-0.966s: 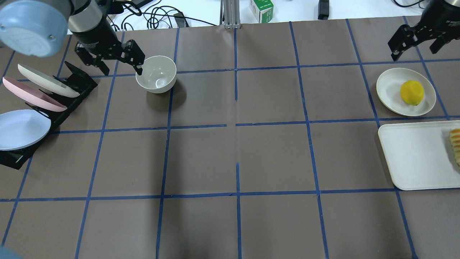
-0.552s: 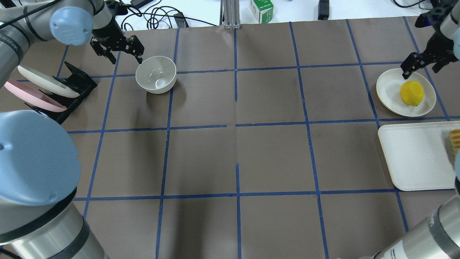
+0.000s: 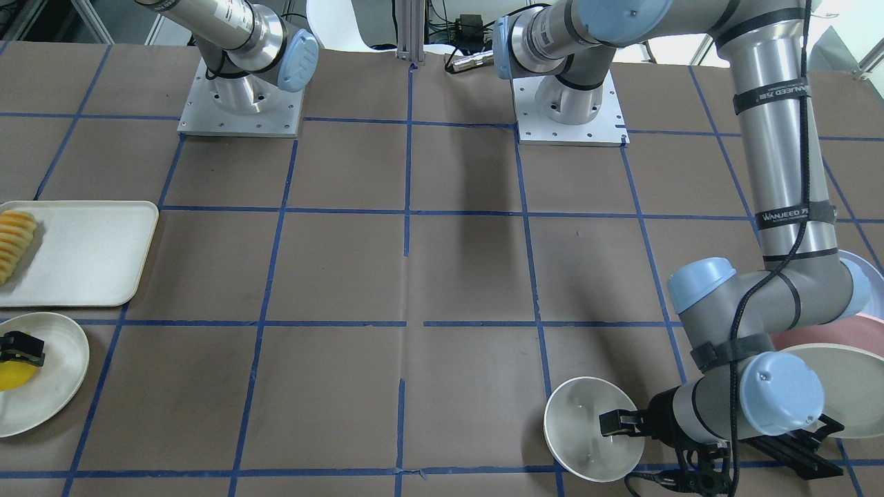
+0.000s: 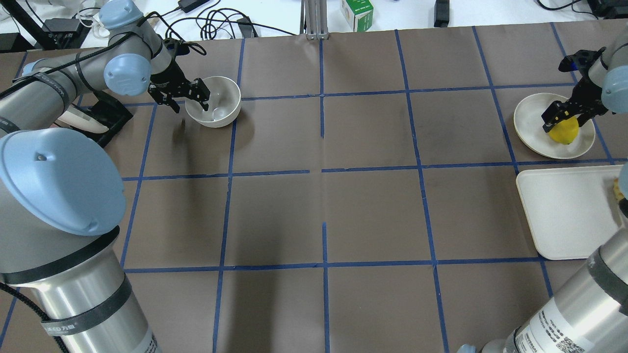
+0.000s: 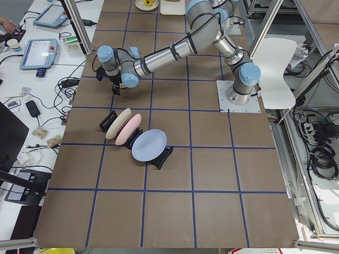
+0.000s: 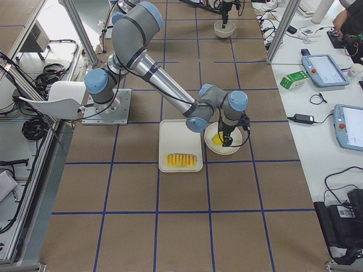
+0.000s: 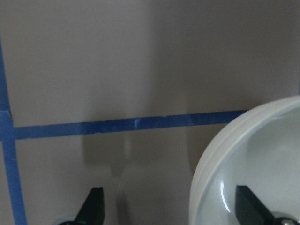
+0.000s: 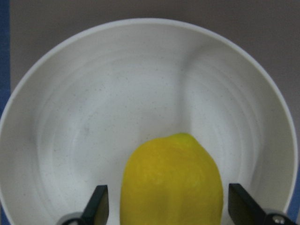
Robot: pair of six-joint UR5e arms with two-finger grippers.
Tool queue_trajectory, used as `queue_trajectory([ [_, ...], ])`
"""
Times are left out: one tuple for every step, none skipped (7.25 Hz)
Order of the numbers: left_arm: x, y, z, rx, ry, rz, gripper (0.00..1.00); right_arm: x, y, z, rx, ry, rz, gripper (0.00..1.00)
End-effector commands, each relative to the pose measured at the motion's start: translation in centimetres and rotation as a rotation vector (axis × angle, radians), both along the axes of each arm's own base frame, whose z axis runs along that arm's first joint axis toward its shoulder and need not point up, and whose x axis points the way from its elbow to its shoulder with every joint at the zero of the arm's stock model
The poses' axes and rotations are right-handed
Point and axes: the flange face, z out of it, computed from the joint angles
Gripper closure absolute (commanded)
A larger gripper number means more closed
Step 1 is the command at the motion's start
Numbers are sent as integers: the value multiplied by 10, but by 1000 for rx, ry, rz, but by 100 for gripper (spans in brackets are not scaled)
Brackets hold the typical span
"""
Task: Place bowl and put lemon in it
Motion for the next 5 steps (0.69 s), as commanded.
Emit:
queue_trajectory([
  [-2, 3, 5, 2, 9, 0, 100, -2, 1, -3, 8, -6, -5, 61],
  [-4, 3, 11, -7, 12, -1, 100, 1, -1, 2, -13, -31, -14, 67],
  [-8, 5, 20, -2, 46, 11, 100, 5, -2, 12, -46, -63, -37, 68],
  [-19, 10, 32, 15, 70, 33, 100, 12, -2, 40, -76, -50, -60, 68],
  [-27, 17, 48, 42, 74, 52, 100, 32, 2, 74, -94, -72, -52, 68],
])
